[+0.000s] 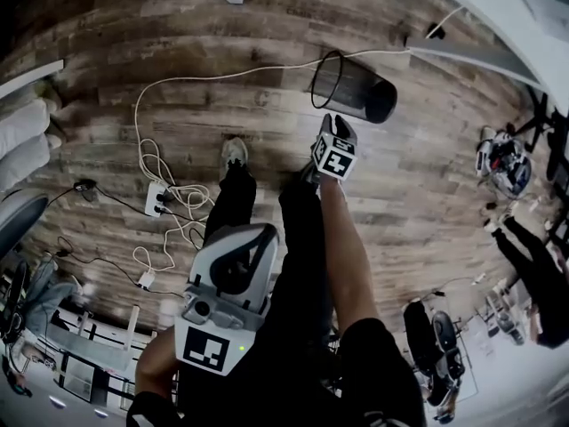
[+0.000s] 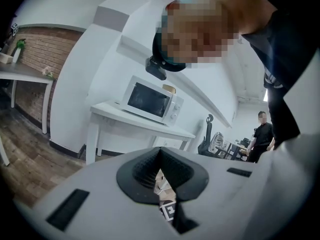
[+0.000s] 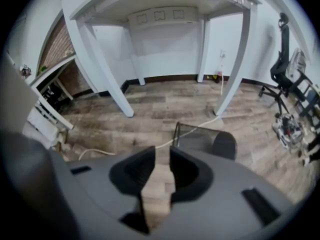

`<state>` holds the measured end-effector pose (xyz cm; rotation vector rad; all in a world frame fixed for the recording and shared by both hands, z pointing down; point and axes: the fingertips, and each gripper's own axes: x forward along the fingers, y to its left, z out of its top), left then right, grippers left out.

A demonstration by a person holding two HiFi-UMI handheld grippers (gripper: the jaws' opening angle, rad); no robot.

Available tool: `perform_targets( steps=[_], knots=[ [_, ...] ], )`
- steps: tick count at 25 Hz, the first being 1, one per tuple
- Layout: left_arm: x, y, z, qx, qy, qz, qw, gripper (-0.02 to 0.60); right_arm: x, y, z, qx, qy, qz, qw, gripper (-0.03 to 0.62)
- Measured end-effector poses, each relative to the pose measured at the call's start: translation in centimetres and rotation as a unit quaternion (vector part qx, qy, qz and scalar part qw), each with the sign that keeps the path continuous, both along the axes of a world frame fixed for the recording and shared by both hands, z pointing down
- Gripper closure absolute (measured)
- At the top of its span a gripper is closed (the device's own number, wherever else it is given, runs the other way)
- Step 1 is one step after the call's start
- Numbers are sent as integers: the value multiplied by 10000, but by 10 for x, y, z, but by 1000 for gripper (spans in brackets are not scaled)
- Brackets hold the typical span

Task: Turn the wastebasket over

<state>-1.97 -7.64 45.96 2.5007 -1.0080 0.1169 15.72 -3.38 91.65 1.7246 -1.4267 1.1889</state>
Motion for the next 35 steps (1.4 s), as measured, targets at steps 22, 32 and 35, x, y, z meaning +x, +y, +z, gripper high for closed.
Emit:
perform_targets(
  steps=[22,32,35],
  knots=[
    [-19,2,71,-250,-148,-187,9994,548,31,-2,141,-1027,1039,-64,9892,385],
    [-30,4,77,-366,-59,-356,9987,548,33,29,160,-1522,1071,154,9824,413],
    [-35,7,79,-377,-84,-385,9985,548,30,32,161,-1516,943,195,9837,422]
  ],
)
